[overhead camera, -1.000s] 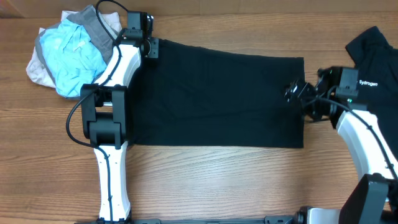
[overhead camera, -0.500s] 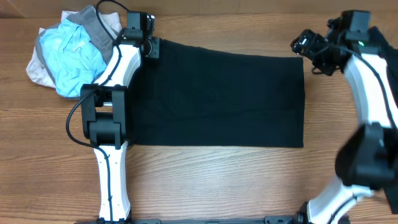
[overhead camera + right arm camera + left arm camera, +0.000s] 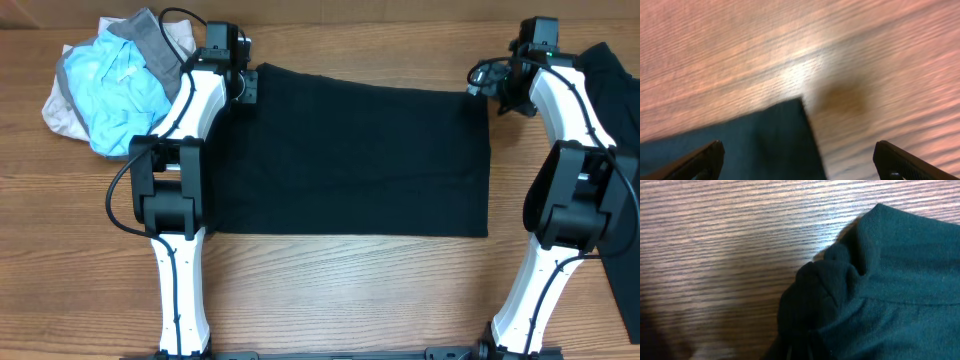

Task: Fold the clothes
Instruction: 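Move the right gripper to the shirt's top-right corner and grasp it, then lift the far edge with both grippers and fold it toward the near edge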

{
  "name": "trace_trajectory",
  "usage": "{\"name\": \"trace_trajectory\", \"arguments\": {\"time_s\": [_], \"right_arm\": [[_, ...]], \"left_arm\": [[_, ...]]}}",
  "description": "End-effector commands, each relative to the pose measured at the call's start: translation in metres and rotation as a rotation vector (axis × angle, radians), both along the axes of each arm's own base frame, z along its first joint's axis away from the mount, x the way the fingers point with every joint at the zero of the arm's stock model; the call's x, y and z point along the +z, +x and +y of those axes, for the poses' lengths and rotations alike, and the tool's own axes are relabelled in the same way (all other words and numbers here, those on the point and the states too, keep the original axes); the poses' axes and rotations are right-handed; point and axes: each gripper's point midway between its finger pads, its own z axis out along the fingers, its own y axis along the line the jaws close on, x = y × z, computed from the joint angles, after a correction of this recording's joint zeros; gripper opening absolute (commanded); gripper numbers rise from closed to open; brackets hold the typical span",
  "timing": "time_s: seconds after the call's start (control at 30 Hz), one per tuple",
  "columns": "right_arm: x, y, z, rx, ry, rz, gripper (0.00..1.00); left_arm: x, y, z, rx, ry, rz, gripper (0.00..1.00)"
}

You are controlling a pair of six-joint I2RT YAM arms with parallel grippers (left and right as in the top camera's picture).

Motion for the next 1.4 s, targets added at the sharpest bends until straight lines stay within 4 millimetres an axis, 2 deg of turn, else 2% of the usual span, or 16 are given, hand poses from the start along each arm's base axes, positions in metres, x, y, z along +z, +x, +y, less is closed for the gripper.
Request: {"name": "trace_trajectory", "arguments": {"time_s": [0.0, 0.2, 0.43, 0.67, 0.73, 0.8, 0.9, 1.07, 1.27, 1.37], "right_arm": [[0.014, 0.011, -0.011, 0.026, -0.099, -0.036, 1.00], [-0.010, 0.017, -0.002, 0.061, -0.104, -0.016, 1.00], [-0.019, 0.022, 0.011, 0.084, -0.095, -0.020, 0.97], [-0.030, 0.020, 0.015, 0.070, -0.074, 0.001, 0.94], [-0.033, 0.019, 0.015, 0.066, -0.071, 0.008, 0.80], [-0.036, 0.019, 0.015, 0.050, -0.063, 0.009, 0.54], [-0.036, 0.020, 0.015, 0.050, -0.064, 0.005, 0.55], [-0.036, 0.020, 0.015, 0.046, -0.062, 0.007, 0.66], [-0.037, 0.021, 0.017, 0.027, -0.044, -0.002, 0.64], [-0.039, 0.021, 0.018, 0.029, -0.037, 0.002, 0.68]], "left_arm": [[-0.006, -0.003, -0.007, -0.012, -0.010, 0.024, 0.08], [-0.007, -0.004, -0.007, -0.008, -0.011, 0.029, 0.09], [-0.006, -0.004, -0.007, -0.009, -0.011, 0.026, 0.13], [-0.006, -0.003, -0.007, -0.009, -0.012, 0.020, 0.12], [-0.006, -0.003, -0.007, -0.009, -0.012, 0.020, 0.12], [-0.005, -0.002, -0.007, -0.009, -0.012, 0.017, 0.13], [-0.005, -0.002, -0.007, -0.009, -0.012, 0.016, 0.13], [-0.005, -0.002, -0.007, -0.009, -0.012, 0.016, 0.14], [-0.005, -0.002, -0.007, -0.009, -0.012, 0.015, 0.14], [-0.005, -0.001, -0.007, -0.009, -0.012, 0.014, 0.14]]}}
